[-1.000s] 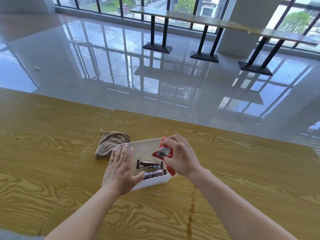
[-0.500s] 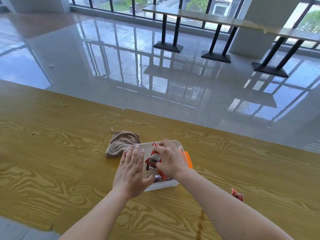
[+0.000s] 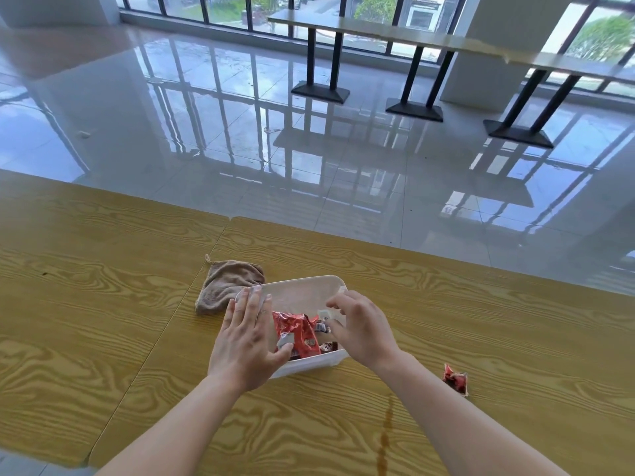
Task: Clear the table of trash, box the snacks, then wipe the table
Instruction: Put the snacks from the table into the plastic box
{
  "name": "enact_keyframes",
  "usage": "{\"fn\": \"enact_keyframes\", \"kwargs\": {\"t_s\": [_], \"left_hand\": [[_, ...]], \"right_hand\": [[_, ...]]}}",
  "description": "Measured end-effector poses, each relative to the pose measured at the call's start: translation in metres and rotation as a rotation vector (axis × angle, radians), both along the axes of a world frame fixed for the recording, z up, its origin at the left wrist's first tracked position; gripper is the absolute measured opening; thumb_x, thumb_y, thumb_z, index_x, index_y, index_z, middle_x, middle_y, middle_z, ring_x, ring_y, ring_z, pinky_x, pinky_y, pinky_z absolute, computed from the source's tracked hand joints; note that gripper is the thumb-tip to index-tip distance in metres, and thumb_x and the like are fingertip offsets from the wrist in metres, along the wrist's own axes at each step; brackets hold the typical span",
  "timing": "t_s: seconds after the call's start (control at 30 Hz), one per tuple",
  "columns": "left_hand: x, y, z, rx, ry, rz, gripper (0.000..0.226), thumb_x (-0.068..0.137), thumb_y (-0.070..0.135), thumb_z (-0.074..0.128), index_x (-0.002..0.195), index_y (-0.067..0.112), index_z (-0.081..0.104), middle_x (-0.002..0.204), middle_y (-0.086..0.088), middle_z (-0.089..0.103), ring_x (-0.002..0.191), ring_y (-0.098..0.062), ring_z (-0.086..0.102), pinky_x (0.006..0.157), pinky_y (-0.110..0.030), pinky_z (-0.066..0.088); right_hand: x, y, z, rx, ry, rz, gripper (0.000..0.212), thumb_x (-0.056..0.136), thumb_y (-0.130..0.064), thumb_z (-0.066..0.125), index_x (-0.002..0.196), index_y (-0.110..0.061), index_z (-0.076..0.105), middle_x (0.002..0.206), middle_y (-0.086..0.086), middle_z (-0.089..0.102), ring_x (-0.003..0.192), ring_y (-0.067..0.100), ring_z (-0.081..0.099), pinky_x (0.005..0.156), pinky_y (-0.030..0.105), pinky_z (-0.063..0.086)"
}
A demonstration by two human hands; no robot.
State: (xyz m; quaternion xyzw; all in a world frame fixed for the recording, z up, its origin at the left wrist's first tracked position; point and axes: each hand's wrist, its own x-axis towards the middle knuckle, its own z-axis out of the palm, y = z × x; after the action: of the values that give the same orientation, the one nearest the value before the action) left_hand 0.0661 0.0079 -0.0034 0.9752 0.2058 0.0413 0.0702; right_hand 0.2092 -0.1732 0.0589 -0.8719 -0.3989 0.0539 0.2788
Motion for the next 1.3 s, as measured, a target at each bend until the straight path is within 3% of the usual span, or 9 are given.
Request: {"fn": "enact_keyframes", "kwargs": {"t_s": [0.13,0.2,0.4,0.57,0.7,0.9,1.0,1.17,1.3], "left_hand": [[-0.001,0.002,0.001,0.006,0.011,-0.003,0.101,0.080,0.077,0.032,0.156,0.013,0.014,0.166,-0.010,0.000,0.151,-0.026,-0.012,0.124,-0.047,0.002],[0.000,0.002,0.001,-0.001,0.001,-0.004,0.102,0.080,0.078,0.032,0.156,0.013,0.014,0.166,-0.010,0.000,0.151,-0.025,-0.013,0.124,-0.046,0.001],[-0.001,0.002,0.001,-0.013,-0.030,-0.007,0.100,0.079,0.076,0.035,0.156,0.013,0.018,0.166,-0.008,0.001,0.151,-0.024,-0.011,0.123,-0.044,-0.002],[0.000,0.002,0.003,0.006,0.004,-0.003,0.101,0.079,0.078,0.029,0.157,0.015,0.012,0.166,-0.008,-0.004,0.151,-0.022,-0.016,0.123,-0.042,-0.007],[-0.001,0.000,0.006,0.002,-0.001,-0.008,0.100,0.079,0.077,0.029,0.156,0.014,0.014,0.166,-0.008,-0.001,0.151,-0.023,-0.013,0.123,-0.042,-0.006],[0.000,0.000,0.007,0.006,0.029,-0.007,0.101,0.080,0.077,0.026,0.157,0.013,0.009,0.166,-0.009,-0.007,0.150,-0.023,-0.019,0.122,-0.042,-0.008],[0.000,0.000,0.007,0.007,0.035,-0.007,0.101,0.080,0.076,0.025,0.157,0.013,0.009,0.166,-0.009,-0.008,0.150,-0.024,-0.018,0.123,-0.044,-0.005],[0.000,-0.001,0.009,-0.022,0.010,0.004,0.101,0.079,0.076,0.024,0.157,0.014,0.008,0.165,-0.007,-0.009,0.150,-0.023,-0.019,0.123,-0.043,-0.006],[-0.001,-0.001,0.009,-0.028,0.004,0.005,0.101,0.080,0.076,0.025,0.157,0.013,0.008,0.165,-0.008,-0.009,0.150,-0.024,-0.019,0.123,-0.043,-0.007]], "right_hand": [[0.006,-0.029,0.005,0.056,-0.039,-0.077,0.024,0.084,-0.018,0.073,0.108,-0.020,0.071,0.099,-0.005,0.067,0.085,0.015,0.062,0.072,0.027,0.048],[0.016,-0.058,0.000,0.018,-0.046,-0.148,0.028,0.083,-0.017,0.073,0.111,-0.021,0.070,0.103,-0.006,0.068,0.090,0.014,0.062,0.074,0.027,0.049],[0.048,-0.158,-0.039,-0.581,0.110,-0.357,0.046,0.089,-0.019,0.058,0.135,-0.026,0.052,0.127,-0.001,0.052,0.120,0.022,0.046,0.095,0.033,0.044],[0.045,-0.192,-0.068,-0.737,0.197,-0.391,0.045,0.090,-0.015,0.052,0.130,-0.036,0.050,0.119,-0.001,0.045,0.112,0.021,0.042,0.083,0.032,0.045],[0.040,-0.199,-0.083,-0.684,0.195,-0.398,0.040,0.090,-0.004,0.046,0.115,-0.032,0.058,0.108,-0.001,0.043,0.099,0.021,0.042,0.084,0.034,0.047],[0.035,-0.190,-0.075,-0.483,0.140,-0.391,0.025,0.092,-0.006,0.050,0.096,-0.024,0.067,0.092,-0.002,0.049,0.093,0.026,0.053,0.077,0.034,0.045],[0.034,-0.165,-0.049,-0.285,0.078,-0.338,0.022,0.089,-0.004,0.059,0.094,-0.023,0.070,0.091,-0.004,0.054,0.089,0.023,0.056,0.071,0.031,0.042],[0.029,-0.100,0.015,0.009,0.039,-0.195,0.019,0.084,-0.008,0.071,0.093,-0.025,0.069,0.093,-0.008,0.058,0.085,0.011,0.059,0.071,0.029,0.052],[0.018,-0.047,0.039,0.068,0.033,-0.055,0.017,0.085,-0.014,0.072,0.098,-0.024,0.070,0.096,-0.006,0.059,0.086,0.012,0.059,0.073,0.028,0.052]]}}
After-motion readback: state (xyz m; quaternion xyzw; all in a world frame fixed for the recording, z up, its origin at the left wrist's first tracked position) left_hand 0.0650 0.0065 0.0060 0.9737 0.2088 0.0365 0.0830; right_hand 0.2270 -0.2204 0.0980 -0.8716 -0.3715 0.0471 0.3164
